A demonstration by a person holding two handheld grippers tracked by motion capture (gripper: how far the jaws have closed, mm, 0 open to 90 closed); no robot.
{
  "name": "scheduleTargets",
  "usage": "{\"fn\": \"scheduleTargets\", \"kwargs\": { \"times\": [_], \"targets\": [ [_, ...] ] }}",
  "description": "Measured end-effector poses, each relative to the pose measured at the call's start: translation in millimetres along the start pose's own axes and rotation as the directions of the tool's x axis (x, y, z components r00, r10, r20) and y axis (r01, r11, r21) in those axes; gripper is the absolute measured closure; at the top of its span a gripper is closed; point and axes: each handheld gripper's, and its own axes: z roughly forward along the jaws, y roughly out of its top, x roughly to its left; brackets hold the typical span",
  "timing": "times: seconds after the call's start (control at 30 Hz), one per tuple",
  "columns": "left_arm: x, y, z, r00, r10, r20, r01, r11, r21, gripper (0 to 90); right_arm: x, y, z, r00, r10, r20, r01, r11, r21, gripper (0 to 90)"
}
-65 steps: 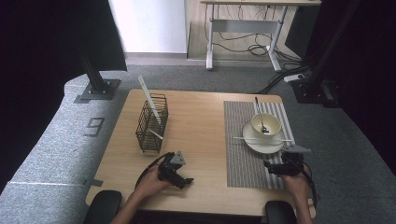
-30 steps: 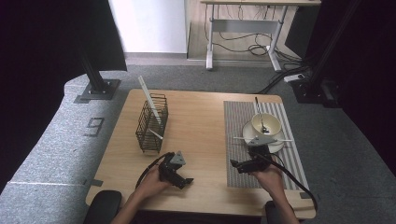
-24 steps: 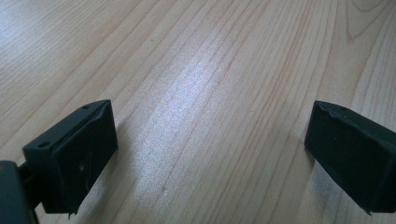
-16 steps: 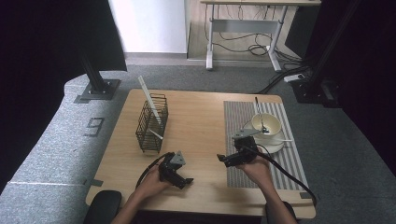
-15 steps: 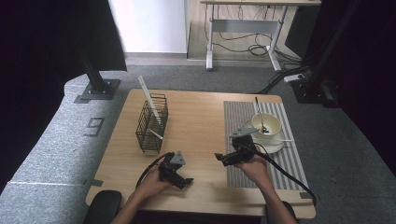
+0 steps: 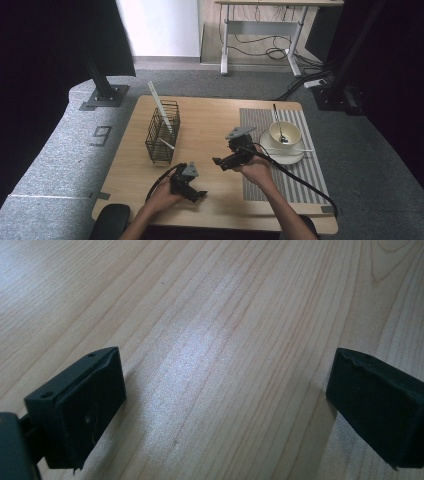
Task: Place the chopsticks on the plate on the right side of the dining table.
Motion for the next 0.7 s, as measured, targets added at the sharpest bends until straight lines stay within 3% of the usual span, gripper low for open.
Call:
{"fn": "scheduleTargets", "kwargs": {
  "times": [0.37,0.7],
  "targets": [
    [-0.3,0.1,0.2,1.0000,-0.003,-0.001,0.003,1.0000,0.000,2.2,16.0,33.3,23.8,0.9975,-0.039,-0.059,0.040,0.999,0.009,0.0],
    [-0.5,0.2,0.2,1.0000,-0.004,-0.001,0.004,1.0000,0.000,2.2,34.5,56.7,47.0,0.9933,-0.077,-0.086,0.078,0.997,0.006,0.6]
  ]
}}
